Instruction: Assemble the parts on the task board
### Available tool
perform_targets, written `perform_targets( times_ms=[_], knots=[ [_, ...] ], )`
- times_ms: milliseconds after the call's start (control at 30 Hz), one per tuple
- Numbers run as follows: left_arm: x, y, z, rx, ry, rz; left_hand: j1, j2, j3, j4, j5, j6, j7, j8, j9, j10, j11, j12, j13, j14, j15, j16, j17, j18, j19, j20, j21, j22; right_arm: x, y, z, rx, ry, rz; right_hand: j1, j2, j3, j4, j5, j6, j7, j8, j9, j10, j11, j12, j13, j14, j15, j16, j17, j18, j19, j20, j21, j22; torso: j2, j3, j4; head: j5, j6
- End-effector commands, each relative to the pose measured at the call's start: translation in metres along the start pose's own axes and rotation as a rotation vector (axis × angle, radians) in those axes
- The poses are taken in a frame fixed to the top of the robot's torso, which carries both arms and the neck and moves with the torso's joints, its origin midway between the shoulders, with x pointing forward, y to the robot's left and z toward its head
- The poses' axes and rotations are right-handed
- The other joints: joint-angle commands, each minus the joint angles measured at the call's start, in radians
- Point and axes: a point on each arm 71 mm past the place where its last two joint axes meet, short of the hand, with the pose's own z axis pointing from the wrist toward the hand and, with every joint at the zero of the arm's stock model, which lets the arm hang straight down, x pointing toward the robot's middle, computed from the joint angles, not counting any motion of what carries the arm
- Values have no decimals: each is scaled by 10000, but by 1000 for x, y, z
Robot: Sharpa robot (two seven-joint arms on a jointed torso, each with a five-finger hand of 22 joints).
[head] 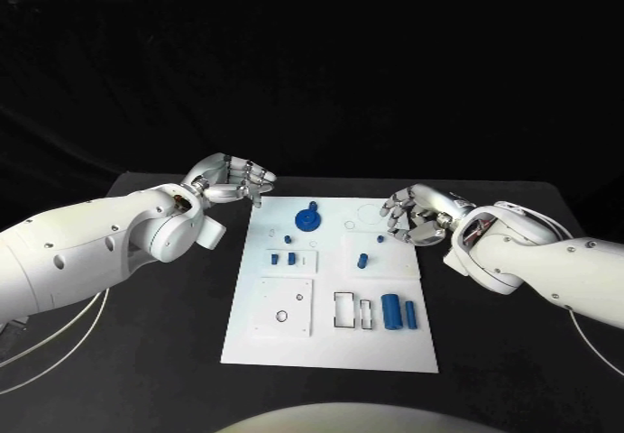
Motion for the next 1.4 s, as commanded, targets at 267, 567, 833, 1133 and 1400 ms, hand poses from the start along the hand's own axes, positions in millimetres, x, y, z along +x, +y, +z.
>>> perform_targets(
  times_ms=[267, 567, 833, 1133, 1400],
  knots=[
    [2, -9, -7, 665, -129, -2215, -334, 209, -144, -516, -35, 239, 38, 80, 33, 1034, 48, -1605, -251, 192, 206, -3044, -785, 110, -634, 243, -1204, -600, 16, 17, 9, -733, 1169, -3288, 87, -60, -182, 61, 4, 896, -20, -187, -93, 120, 45, -424, -411, 249, 45, -7, -10, -27, 139, -13, 121, 886, 20, -19, 8, -661, 152],
    [6, -13, -9, 867, -64, -2312, -288, 221, -177, -622, -33, 241, 76, 57, 16, 1043, 83, -1790, -248, 222, 228, -3247, -763, 100, -630, 247, -1257, -618, 19, 18, 13, -416, 1229, -3733, 119, -78, -378, 74, 9, 960, 47, -336, -175, -109, 136, -749, -679, 219, 112, -54, -75, -7, 93, 59, -5, 848, 19, -9, -4, -684, 109],
    [6, -13, -10, 874, -68, -2318, -335, 215, -222, -629, -35, 220, 103, 32, 0, 1026, 112, -1889, -246, 217, 259, -3339, -740, 87, -662, 267, -1304, -633, 26, 22, 13, -472, 1356, -3956, 176, -2, -418, 95, 18, 1147, 28, -316, -178, -1, 122, -750, -736, 239, 111, -8, -3, -33, 163, 73, 137, 919, 10, -8, 18, -697, 30],
    [4, -13, -11, 816, -123, -2291, -367, 215, -250, -636, -34, 180, 125, -2, -20, 1000, 138, -1976, -244, 199, 286, -3409, -712, 82, -690, 288, -1358, -654, 34, 21, 14, -480, 1388, -4154, 190, 105, -419, 164, 26, 1345, -5, -289, -179, 41, 106, -786, -807, 243, 99, -1, 2, -38, 189, 70, 172, 945, 5, -4, 23, -680, 2],
    [4, -12, -11, 763, -146, -2260, -401, 220, -272, -629, -34, 146, 149, -28, -35, 982, 160, -2038, -240, 179, 309, -3453, -685, 77, -708, 308, -1404, -674, 36, 22, 15, -544, 886, -4427, 322, 352, -53, 262, 61, 1570, -53, -307, -204, 248, 57, -804, -930, 256, 53, 25, 40, -59, 256, 30, 291, 1022, 12, 3, 17, -677, -9]
  ],
)
